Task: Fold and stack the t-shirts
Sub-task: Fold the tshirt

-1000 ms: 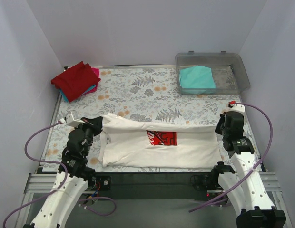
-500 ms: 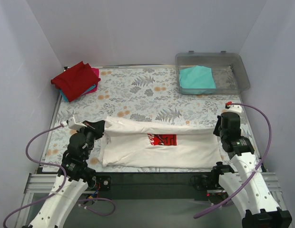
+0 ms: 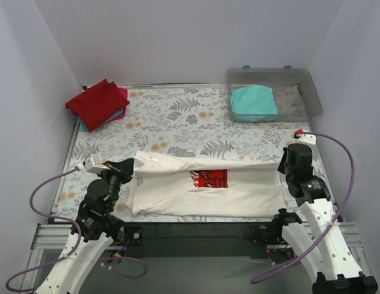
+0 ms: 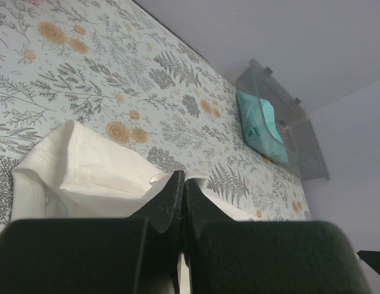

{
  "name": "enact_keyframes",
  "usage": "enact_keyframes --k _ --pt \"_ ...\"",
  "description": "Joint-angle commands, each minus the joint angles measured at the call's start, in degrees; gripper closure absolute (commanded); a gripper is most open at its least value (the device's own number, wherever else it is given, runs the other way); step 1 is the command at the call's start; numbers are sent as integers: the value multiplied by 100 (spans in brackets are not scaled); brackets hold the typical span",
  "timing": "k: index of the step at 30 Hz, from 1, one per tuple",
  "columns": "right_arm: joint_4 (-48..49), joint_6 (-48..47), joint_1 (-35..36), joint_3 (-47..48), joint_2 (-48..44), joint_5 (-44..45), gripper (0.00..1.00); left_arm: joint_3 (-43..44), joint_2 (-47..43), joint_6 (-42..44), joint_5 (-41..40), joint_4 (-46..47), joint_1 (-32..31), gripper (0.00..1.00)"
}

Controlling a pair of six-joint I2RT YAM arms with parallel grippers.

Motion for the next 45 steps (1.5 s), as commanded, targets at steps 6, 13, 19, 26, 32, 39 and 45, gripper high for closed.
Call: enact_keyframes --k 6,13,19,26,32,39,45 --pt "55 -99 19 249 -72 63 86 63 -56 26 -361 -135 -298 95" --pt "28 -213 19 486 130 89 55 204 -29 -44 -589 -170 -316 14" --pt "590 -441 19 364 499 -586 52 292 829 140 -415 268 -316 14" --pt "1502 -380 19 214 1491 -1533 52 652 3447 307 269 1407 -403 14" --pt "2040 -336 81 -172 1931 -1914 52 863 4750 351 921 2473 -615 14" --pt "2471 -292 265 -270 3116 -2029 52 898 5919 272 1002 3064 -668 11" --pt "2858 -248 467 -147 4153 -2020 53 1022 6648 298 1019 3222 -650 8"
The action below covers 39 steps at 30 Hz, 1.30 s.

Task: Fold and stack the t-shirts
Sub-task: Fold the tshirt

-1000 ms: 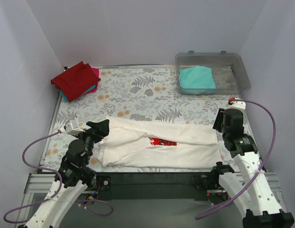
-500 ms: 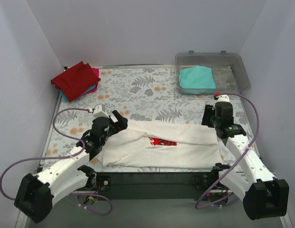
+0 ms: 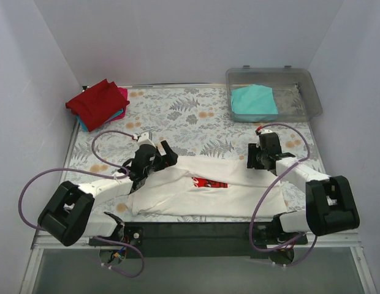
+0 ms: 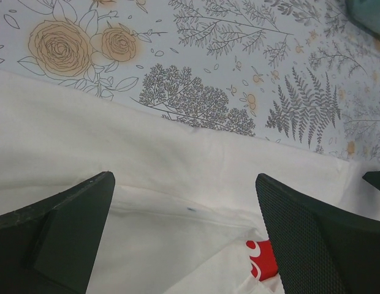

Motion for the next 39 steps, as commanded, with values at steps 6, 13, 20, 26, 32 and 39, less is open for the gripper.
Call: enact_keyframes --k 6,13,20,26,32,39 --pt "557 86 416 480 1223 326 56 222 832 21 59 405 301 6" --pt "575 201 645 1060 1945 766 56 248 1360 125 358 660 996 6" --pt "557 245 680 1579 2411 1162 56 1064 2360 512 560 774 1348 6" --pt "531 16 829 1878 2264 1337 56 1435 2364 873 753 967 1357 6" --pt "540 -221 1628 1939 1456 1645 57 1128 1048 978 719 934 1340 6" --pt "1698 -380 2315 1957 1163 51 56 679 -554 636 -157 47 1313 5"
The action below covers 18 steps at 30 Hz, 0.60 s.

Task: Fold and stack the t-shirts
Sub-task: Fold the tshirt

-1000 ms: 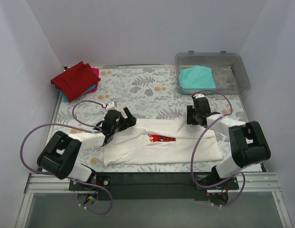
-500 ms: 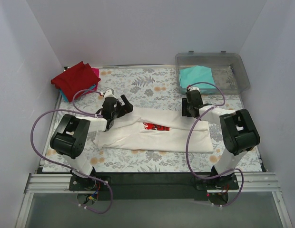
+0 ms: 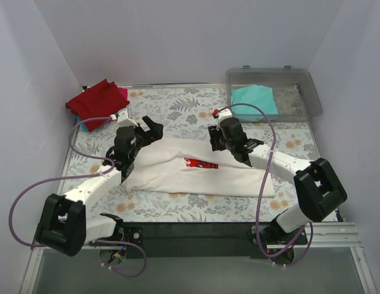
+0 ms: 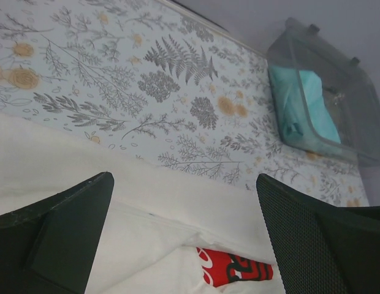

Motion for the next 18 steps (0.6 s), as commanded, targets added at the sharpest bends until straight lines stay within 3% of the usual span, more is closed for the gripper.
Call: enact_keyframes --k 1,5,11,18 --pt "891 -119 24 215 25 -1118 56 -163 -566 -214 -715 -841 2 5" --pt "1217 -163 174 698 734 -1901 56 -338 -865 -460 -787 -1466 28 2" --pt "1428 -251 420 1656 1781 -2535 56 -1006 -1707 -698 -514 -1563 28 3" --pt "1613 -128 648 2456 2599 -3299 56 -1261 -2412 -848 -1032 -1880 28 3"
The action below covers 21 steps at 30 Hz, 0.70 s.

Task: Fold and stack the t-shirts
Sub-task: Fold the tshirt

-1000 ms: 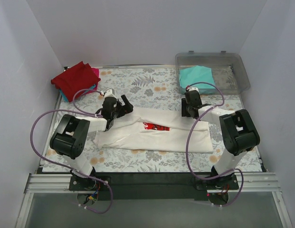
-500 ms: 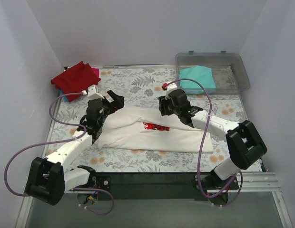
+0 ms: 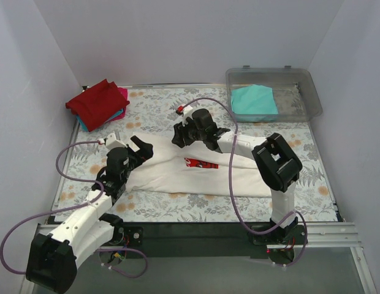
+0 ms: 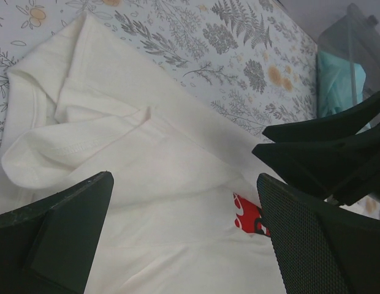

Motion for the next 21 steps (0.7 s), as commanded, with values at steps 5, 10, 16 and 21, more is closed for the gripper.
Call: enact_keyframes --k 5,10,16,21 --pt "378 25 223 900 805 -632 56 -42 -346 -100 -298 -241 13 3" --pt "386 51 328 1348 1202 -834 57 -68 -363 -100 -263 -241 21 3" --pt "369 51 416 1647 1554 -983 57 -95 -284 -91 -175 -206 22 2" --pt "360 78 443 1841 1809 -1089 57 -103 -311 -91 -96 -180 22 3"
